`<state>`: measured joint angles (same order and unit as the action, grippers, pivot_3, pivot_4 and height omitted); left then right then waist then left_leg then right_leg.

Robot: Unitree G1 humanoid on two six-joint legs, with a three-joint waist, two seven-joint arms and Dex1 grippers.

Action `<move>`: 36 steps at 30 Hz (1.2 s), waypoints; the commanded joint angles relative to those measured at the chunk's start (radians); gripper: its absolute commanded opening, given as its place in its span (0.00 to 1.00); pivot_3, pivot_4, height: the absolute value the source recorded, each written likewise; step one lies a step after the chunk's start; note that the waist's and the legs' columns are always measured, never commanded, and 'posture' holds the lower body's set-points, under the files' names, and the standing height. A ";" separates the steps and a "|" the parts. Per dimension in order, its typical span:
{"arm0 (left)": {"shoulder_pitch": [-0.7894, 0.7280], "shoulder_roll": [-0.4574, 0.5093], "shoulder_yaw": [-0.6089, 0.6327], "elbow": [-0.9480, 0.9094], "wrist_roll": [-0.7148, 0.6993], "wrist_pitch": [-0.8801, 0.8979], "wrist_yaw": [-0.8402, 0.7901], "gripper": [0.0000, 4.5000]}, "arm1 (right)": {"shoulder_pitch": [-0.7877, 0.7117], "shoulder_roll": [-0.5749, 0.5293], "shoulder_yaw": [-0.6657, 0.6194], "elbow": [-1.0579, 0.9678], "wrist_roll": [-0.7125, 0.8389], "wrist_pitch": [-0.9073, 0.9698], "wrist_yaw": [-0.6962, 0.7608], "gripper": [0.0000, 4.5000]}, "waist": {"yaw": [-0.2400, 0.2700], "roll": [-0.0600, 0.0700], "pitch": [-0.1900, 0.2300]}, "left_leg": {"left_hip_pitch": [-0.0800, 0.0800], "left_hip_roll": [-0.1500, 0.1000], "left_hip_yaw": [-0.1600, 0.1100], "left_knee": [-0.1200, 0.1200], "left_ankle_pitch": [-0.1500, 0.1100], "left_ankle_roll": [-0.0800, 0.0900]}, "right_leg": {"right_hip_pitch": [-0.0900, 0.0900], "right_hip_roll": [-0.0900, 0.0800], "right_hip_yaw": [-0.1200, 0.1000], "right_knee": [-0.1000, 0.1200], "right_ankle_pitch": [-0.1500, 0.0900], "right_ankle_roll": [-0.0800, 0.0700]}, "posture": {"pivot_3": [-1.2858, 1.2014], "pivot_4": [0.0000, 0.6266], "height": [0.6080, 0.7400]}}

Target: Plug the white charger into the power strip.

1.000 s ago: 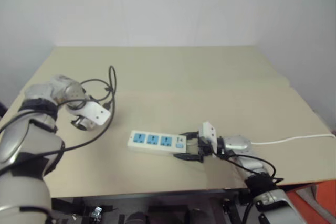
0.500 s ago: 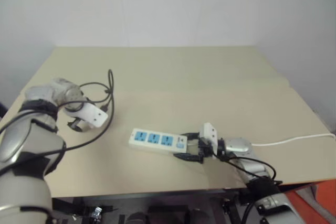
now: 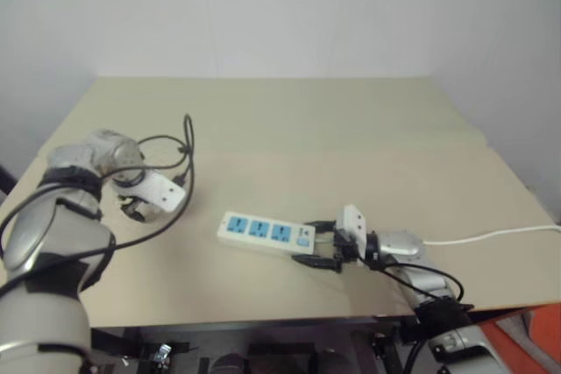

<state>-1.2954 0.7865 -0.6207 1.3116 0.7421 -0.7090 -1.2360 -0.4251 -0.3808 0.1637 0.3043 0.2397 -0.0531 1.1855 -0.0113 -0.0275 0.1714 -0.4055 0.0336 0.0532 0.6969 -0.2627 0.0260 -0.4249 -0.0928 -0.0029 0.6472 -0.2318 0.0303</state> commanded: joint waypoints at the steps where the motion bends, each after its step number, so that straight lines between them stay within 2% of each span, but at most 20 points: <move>1: 0.001 -0.002 0.022 0.001 -0.024 0.015 0.005 0.54 | 0.001 -0.004 -0.023 -0.057 0.033 0.003 -0.004 0.76 | 0.001 0.000 0.000 | 0.000 0.000 0.000 0.000 0.000 0.000 | 0.000 0.000 0.000 0.000 0.000 0.000 | 0.52 0.24 1.00; 5: 0.003 0.000 0.024 -0.001 -0.020 0.017 0.007 0.25 | 0.006 -0.006 -0.023 -0.062 0.033 0.004 -0.007 0.76 | -0.001 0.000 0.000 | 0.000 0.000 0.000 0.000 0.000 0.000 | 0.000 0.000 0.000 0.000 0.000 0.000 | 0.52 0.24 1.00; 6: 0.003 0.000 0.025 -0.001 -0.021 0.017 0.007 0.23 | 0.007 -0.006 -0.023 -0.062 0.033 0.005 -0.008 0.76 | -0.001 0.000 0.000 | 0.000 0.000 0.000 0.000 0.000 0.000 | 0.000 0.000 0.000 0.000 0.000 0.000 | 0.52 0.24 1.00; 12: -0.008 -0.013 0.076 -0.013 -0.091 -0.016 -0.053 0.23 | 0.012 -0.005 -0.022 -0.063 0.033 0.005 -0.011 0.76 | 0.000 0.000 0.000 | 0.000 0.000 0.000 0.001 0.000 0.000 | 0.000 0.000 0.000 0.000 0.000 0.000 | 0.52 0.24 1.00; 17: -0.041 -0.043 0.225 -0.039 -0.295 -0.001 -0.257 0.23 | 0.010 -0.006 -0.016 -0.059 0.036 0.007 0.005 0.76 | -0.001 0.000 0.000 | -0.001 0.000 0.000 0.001 0.000 0.000 | 0.000 0.000 0.000 0.000 0.000 0.000 | 0.52 0.24 1.00; 20: -0.066 -0.067 0.332 -0.063 -0.516 0.102 -0.370 0.23 | 0.001 -0.008 -0.006 -0.050 0.034 0.006 0.028 0.76 | -0.003 0.000 0.000 | -0.001 0.000 0.000 0.001 0.000 0.000 | 0.000 0.000 0.000 0.000 0.000 0.000 | 0.52 0.24 1.00; 24: -0.011 -0.061 0.376 -0.311 -1.000 0.506 -0.378 0.23 | -0.006 -0.012 0.012 -0.029 0.026 -0.001 0.075 0.76 | -0.005 0.000 0.000 | -0.002 0.000 -0.002 0.002 0.000 0.000 | 0.000 0.000 0.000 0.000 0.000 0.000 | 0.52 0.24 1.00; 26: 0.045 -0.047 0.403 -0.440 -1.142 0.636 -0.378 0.23 | -0.008 -0.013 0.022 -0.021 0.022 -0.006 0.096 0.76 | -0.008 0.000 0.000 | -0.001 0.001 -0.004 0.002 0.000 0.000 | 0.000 0.000 0.000 0.000 0.000 0.000 | 0.52 0.24 1.00; 30: 0.247 -0.073 0.529 -0.722 -1.264 0.795 -0.364 0.23 | -0.017 -0.004 0.037 -0.003 0.026 -0.011 0.140 0.76 | -0.023 0.000 0.000 | 0.002 0.001 -0.008 0.002 0.000 0.000 | 0.000 0.001 0.003 0.002 0.000 0.000 | 0.52 0.24 1.00; 36: 0.510 -0.112 0.592 -1.127 -1.364 1.000 -0.222 0.23 | -0.061 0.010 0.053 0.110 -0.013 -0.081 0.175 0.76 | -0.028 0.000 0.000 | 0.001 0.001 -0.010 0.002 0.000 -0.001 | 0.000 0.001 0.003 0.002 0.000 0.000 | 0.52 0.24 1.00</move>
<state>-0.7988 0.6846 -0.0722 0.2995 -0.5704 0.2476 -1.5090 -0.4684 -0.3777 0.2044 0.3898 0.2357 -0.1015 1.3453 -0.0393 -0.0271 0.1710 -0.4038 0.0343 0.0431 0.6989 -0.2623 0.0251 -0.4244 -0.0915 0.0003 0.6492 -0.2315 0.0303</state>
